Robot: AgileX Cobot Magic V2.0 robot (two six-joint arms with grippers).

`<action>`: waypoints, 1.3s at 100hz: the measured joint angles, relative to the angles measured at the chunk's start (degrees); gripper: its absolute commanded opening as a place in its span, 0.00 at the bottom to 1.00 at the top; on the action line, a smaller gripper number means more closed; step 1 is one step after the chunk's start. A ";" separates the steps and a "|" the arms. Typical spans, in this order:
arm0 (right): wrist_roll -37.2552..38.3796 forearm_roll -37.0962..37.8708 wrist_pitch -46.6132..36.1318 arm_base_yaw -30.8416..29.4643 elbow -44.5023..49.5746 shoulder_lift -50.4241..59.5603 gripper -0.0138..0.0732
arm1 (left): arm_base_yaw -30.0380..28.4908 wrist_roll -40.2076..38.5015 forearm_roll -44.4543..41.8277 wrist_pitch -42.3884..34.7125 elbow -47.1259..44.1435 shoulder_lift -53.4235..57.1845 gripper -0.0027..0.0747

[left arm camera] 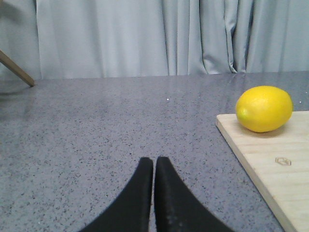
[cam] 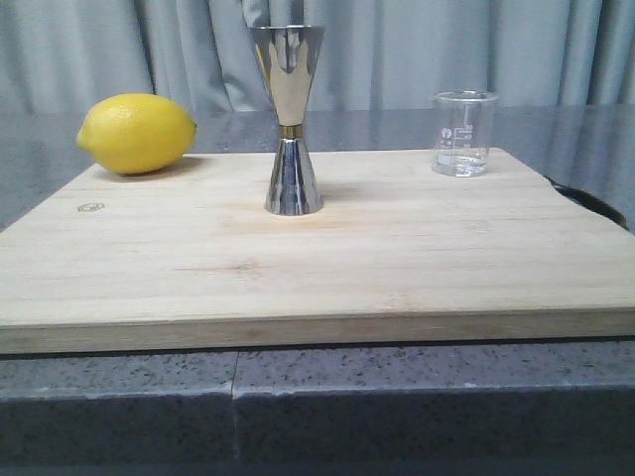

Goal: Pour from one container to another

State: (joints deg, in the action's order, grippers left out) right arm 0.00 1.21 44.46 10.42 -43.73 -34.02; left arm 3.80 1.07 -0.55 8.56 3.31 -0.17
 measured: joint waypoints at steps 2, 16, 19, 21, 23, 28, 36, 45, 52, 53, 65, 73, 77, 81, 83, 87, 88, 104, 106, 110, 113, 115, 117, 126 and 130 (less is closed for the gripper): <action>0.00 0.00 0.00 0.00 0.00 0.00 0.08 | 0.00 0.00 0.00 -0.72 -0.93 0.30 0.01; 0.00 0.00 0.00 0.00 0.00 0.00 0.08 | 0.00 0.00 0.03 -4.36 -3.48 0.54 0.01; 0.00 0.00 0.00 0.00 0.00 0.00 0.08 | 0.00 0.00 0.03 -4.95 -3.48 0.54 0.01; 0.00 0.00 0.00 0.00 0.00 0.00 0.08 | 0.00 0.00 0.03 -5.25 -3.48 0.54 0.01; 0.00 0.00 0.00 0.00 0.00 0.00 0.08 | 0.00 0.00 0.13 -5.41 -3.48 0.54 0.01; 0.00 0.00 0.00 0.00 0.00 0.00 0.08 | 0.00 0.00 0.13 -6.03 -3.48 0.54 0.01; 0.00 0.00 0.00 0.00 0.00 0.00 0.08 | 0.00 0.00 0.13 -6.59 -3.48 0.54 0.01; 0.00 0.00 0.00 0.00 0.00 0.00 0.08 | -0.11 0.00 0.13 -6.72 -3.48 0.54 0.01; 0.00 0.00 0.00 0.00 0.00 0.00 0.08 | -0.10 0.00 0.13 -6.72 -3.48 0.54 0.01; 0.00 0.00 0.00 0.00 0.00 0.00 0.08 | -0.10 0.00 0.13 -6.72 -3.48 0.54 0.01; 0.00 0.00 0.00 0.00 0.00 0.00 0.08 | -0.10 0.00 0.13 -6.72 -3.48 0.54 0.01; 0.00 0.00 0.00 0.00 0.00 0.00 0.08 | -0.10 0.00 0.13 -6.72 -3.48 0.54 0.01; 0.00 0.00 0.00 0.00 0.00 0.00 0.08 | -0.10 0.00 0.13 -6.72 -3.48 0.54 0.01; 0.00 0.00 0.00 0.00 0.00 0.00 0.08 | -0.10 0.00 0.13 -6.72 -3.48 0.54 0.01; 0.00 0.00 0.00 0.00 0.00 0.00 0.08 | -0.10 0.00 0.13 -6.72 -3.48 0.54 0.01; 0.00 0.00 0.00 0.00 0.00 0.00 0.08 | -0.10 0.00 0.13 -6.72 -3.48 0.54 0.01; 0.00 0.00 0.00 0.00 0.00 0.00 0.08 | -0.10 0.00 0.13 -6.72 -3.48 0.54 0.01; 0.00 0.00 0.00 0.00 0.00 0.00 0.08 | -0.10 0.00 0.13 -6.83 -3.48 0.54 0.01; 0.00 0.00 0.00 0.00 0.00 0.00 0.08 | -0.10 0.00 0.13 -6.83 -3.48 0.54 0.01; 0.00 0.00 0.00 0.00 0.00 0.00 0.08 | -0.10 0.00 0.13 -6.83 -3.48 0.54 0.01; 0.00 0.00 0.00 0.00 0.00 0.00 0.08 | -0.10 0.00 0.13 -6.83 -3.48 0.54 0.01; 0.00 0.00 0.00 0.00 0.00 0.00 0.08 | -0.10 0.00 0.13 -6.83 -3.48 0.54 0.01; 0.00 0.00 0.00 0.00 0.00 0.00 0.08 | -0.10 0.00 0.13 -6.83 -3.48 0.54 0.01; 0.00 0.22 -0.27 -0.13 0.22 1.11 0.08 | -0.10 0.00 0.13 -6.83 -3.48 0.54 0.01; 0.00 0.48 -1.20 -0.71 1.02 2.29 0.08 | -0.10 0.00 0.13 -6.83 -3.48 0.54 0.01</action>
State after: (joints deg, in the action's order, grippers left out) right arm 0.00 1.69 43.25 9.71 -42.71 -31.74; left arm 3.71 1.07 -0.42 1.73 -0.17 0.37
